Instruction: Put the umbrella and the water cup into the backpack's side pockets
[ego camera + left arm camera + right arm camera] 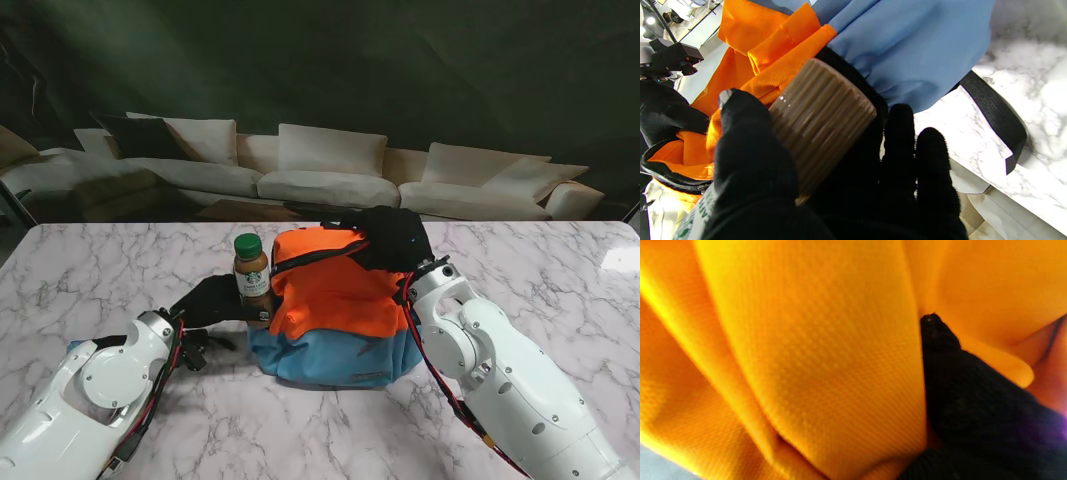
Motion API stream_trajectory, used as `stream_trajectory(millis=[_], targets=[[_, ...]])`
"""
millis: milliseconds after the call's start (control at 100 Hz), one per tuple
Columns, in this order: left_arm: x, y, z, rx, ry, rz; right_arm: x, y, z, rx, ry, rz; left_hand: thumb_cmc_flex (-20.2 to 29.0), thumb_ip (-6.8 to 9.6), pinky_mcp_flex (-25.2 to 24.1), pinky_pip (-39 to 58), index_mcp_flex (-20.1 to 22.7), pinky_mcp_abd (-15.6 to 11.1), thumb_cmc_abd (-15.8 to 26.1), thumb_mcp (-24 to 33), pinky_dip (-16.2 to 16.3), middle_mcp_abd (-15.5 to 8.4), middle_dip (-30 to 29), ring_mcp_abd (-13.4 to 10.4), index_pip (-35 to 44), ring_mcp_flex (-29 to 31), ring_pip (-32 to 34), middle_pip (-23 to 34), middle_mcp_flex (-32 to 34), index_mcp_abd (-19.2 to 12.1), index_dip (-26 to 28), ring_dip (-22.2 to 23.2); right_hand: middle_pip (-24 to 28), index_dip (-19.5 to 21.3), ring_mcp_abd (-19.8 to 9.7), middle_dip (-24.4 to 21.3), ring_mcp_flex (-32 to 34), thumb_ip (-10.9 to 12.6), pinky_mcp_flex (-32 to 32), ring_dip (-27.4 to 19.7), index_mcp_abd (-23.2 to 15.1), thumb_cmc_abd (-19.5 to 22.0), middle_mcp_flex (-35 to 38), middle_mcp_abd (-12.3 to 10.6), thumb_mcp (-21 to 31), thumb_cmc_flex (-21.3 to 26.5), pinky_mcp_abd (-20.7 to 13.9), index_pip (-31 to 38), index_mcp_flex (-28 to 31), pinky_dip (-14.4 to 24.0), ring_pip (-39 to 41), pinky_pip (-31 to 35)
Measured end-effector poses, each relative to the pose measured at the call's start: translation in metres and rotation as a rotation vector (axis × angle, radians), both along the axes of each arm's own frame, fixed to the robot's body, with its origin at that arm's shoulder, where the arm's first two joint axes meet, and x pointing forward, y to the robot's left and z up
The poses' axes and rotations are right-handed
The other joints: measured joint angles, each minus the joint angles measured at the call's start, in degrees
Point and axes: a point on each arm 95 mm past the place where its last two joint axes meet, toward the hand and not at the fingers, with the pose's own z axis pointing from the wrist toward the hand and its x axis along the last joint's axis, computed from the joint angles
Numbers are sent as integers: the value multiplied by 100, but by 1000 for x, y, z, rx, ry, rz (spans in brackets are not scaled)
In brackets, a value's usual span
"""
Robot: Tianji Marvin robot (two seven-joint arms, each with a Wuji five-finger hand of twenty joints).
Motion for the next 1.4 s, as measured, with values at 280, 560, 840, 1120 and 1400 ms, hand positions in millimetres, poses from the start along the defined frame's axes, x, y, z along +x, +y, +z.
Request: stream_trajectory(millis=[280,560,840,1120,1400], targets=[[14,-4,6,1,-50,23,-1,2,0,4,1,11,0,0,-176,66,0,58,0,0,67,0,3,13,0,-81,0,4,0,1,0,17,0,0,0,0,0,0,0,0,0,0,0,0,0,0,0,0,0,0,0,0],[26,-15,4,16,-37,11,-2,5,-1,11,10,25,0,0,-304,69,1,60,-1,0,183,-55,5,15,0,-333,0,-5,-2,2,-110,280,0,1,7,-1,0,0,-1,69,52,0,0,0,0,58,0,0,0,0,21,0],[27,-22,-3,14,20,-22,-2,6,-2,13,15,29,1,0,-731,62,-72,60,1,-1,419,-261,-136,7,-344,-891,-42,-210,-311,-112,-426,771,0,2,11,-1,0,0,-1,69,63,0,-1,1,0,64,0,0,0,0,63,0],[21,-16,-6,145,39,-117,-3,8,-3,16,19,35,-8,0,-1341,-588,-164,73,68,-1,648,-477,7,50,-821,-1716,-490,-45,-1312,-368,-392,932,0,2,12,-1,0,0,-2,69,63,0,-1,1,0,64,0,0,3,0,63,0],[25,-11,-9,282,-19,-130,-3,12,-5,16,24,42,-301,0,-1656,-860,-240,75,310,3,774,-733,396,85,-1109,-2220,-630,109,-2068,-532,-332,1007,0,2,13,-1,0,0,-3,70,63,0,-1,1,0,64,0,0,3,0,63,0]])
